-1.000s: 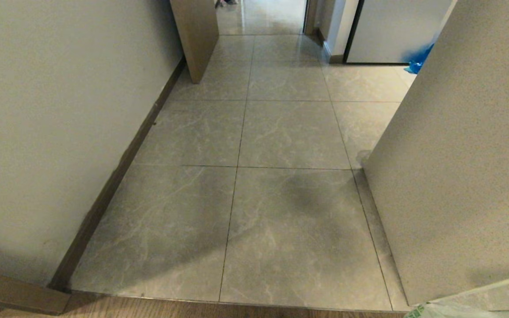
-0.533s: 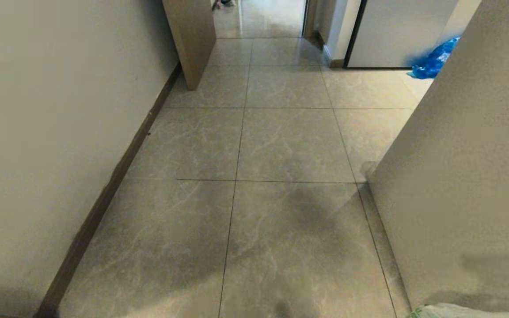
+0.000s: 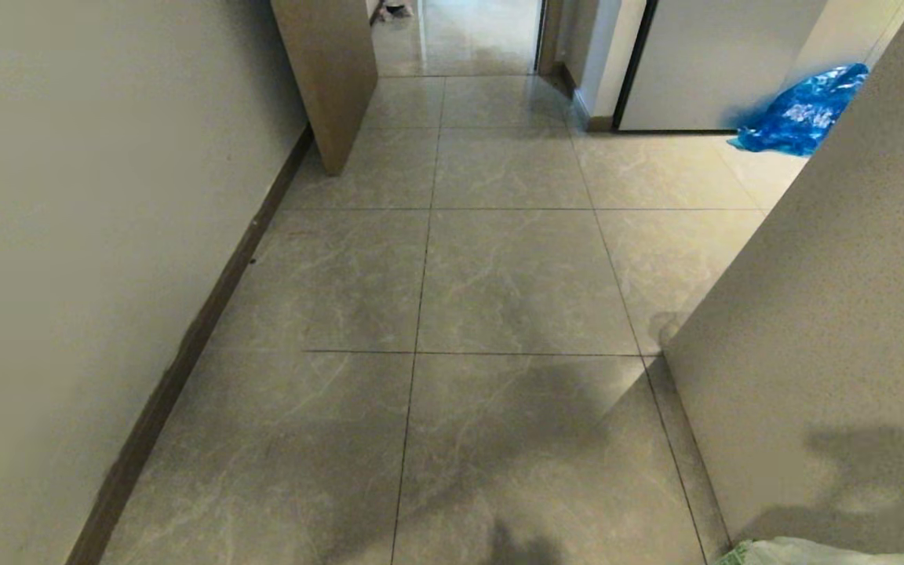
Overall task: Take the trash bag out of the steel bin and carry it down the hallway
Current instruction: Put the trash bag at the door
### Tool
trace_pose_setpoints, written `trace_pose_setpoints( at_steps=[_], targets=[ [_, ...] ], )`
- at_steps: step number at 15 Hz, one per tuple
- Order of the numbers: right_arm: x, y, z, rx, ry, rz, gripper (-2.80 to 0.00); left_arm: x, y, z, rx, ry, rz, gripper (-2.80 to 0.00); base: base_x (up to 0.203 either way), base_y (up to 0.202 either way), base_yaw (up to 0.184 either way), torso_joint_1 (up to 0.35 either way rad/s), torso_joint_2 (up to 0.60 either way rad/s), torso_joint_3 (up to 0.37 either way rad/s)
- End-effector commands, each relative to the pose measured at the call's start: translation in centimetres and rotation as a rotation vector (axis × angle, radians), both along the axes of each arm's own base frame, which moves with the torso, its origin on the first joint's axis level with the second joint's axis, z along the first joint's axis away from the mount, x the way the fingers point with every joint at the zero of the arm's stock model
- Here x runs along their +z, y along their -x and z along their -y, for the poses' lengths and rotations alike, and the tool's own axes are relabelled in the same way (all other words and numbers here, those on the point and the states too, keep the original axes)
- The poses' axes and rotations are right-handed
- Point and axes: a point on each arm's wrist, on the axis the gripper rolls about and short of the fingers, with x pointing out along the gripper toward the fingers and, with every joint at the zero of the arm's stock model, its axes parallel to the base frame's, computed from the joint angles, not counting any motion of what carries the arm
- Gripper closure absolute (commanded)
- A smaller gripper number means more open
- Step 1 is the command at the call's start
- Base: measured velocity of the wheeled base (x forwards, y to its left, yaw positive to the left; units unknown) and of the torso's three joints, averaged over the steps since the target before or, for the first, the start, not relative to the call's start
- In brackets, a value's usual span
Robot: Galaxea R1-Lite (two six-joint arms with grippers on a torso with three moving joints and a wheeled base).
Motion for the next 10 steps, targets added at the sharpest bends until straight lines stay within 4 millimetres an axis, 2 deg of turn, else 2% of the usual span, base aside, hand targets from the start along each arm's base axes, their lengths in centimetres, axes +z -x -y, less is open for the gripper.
trace_pose_setpoints(
  at_steps=[1,10],
  targets=[
    [0.01,-0.01,0.00,0.000,0.000,0.000,0.00,0.00,0.00,0.00,0.001,0.002,0.000,0.00,0.180,0.000,0.000,0.002,0.00,0.003],
    [0.01,-0.01,0.00,0.000,0.000,0.000,0.00,0.00,0.00,0.00,0.001,0.002,0.000,0.00,0.181,0.000,-0.002,0.003,0.00,0.003]
  ],
)
